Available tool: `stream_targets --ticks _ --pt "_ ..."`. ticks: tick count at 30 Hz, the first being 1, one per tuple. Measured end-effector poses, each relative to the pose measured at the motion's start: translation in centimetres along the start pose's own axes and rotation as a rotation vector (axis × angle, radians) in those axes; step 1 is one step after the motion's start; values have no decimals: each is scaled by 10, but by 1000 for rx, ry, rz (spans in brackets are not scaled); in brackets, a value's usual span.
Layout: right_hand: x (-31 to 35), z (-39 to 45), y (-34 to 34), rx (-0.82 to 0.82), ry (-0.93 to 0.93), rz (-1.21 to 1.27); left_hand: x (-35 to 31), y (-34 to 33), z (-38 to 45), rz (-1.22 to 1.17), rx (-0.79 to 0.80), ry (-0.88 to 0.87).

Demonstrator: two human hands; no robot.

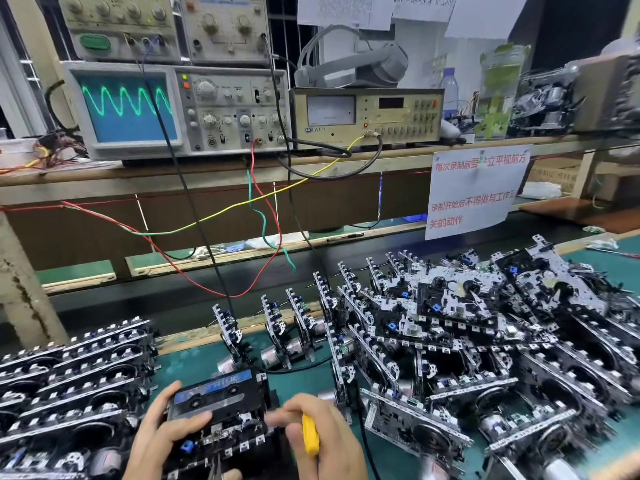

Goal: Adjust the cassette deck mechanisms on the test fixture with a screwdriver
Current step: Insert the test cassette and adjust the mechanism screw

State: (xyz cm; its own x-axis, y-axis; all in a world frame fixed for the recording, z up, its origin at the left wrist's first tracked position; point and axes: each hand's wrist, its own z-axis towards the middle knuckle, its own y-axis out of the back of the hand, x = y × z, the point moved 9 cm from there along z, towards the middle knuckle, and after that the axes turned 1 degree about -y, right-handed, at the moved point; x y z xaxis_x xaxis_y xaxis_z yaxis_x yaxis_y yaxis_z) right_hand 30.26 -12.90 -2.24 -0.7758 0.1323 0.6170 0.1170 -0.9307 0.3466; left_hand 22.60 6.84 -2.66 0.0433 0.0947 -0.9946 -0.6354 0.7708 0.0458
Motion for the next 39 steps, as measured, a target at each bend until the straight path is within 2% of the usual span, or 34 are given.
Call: stream_targets --ticks 3,5,8,9,14,18,23,25,27,29,30,32,34,39 --pt "3 7 9 -60 25 -86 10 6 4 81 51 -4" --pt "8 11 18 -121 41 -69 8 11 -1 176 12 -48" --pt "19 18 31 -112 -53 77 0 4 -20 508 28 -286" --pt "20 20 37 -108 -108 128 0 6 -30 550 41 -322" --pt "10 23 76 -152 -272 258 -17 8 -37 723 146 -273" --pt "-1 15 84 -125 -350 368 -47 -6 -27 807 108 -275" --pt "-8 13 78 -86 -409 442 -33 -50 2 1313 454 -173" --pt "-11 15 78 -71 -424 434 -31 -56 8 1399 480 -194" --pt "-11 18 80 -95 -434 463 -43 -56 10 1295 444 -275" --pt "-7 23 87 -154 -426 518 -63 -49 5 994 359 -333" --pt "-3 26 90 -184 -419 557 -71 -42 0 772 291 -309" --pt "7 32 93 -208 -394 641 -73 -32 -14 177 216 -137" --pt "19 36 90 -186 -363 696 -64 -36 -32 -253 261 41" --pt "37 34 79 -132 -343 740 -60 -35 -58 -523 277 59"
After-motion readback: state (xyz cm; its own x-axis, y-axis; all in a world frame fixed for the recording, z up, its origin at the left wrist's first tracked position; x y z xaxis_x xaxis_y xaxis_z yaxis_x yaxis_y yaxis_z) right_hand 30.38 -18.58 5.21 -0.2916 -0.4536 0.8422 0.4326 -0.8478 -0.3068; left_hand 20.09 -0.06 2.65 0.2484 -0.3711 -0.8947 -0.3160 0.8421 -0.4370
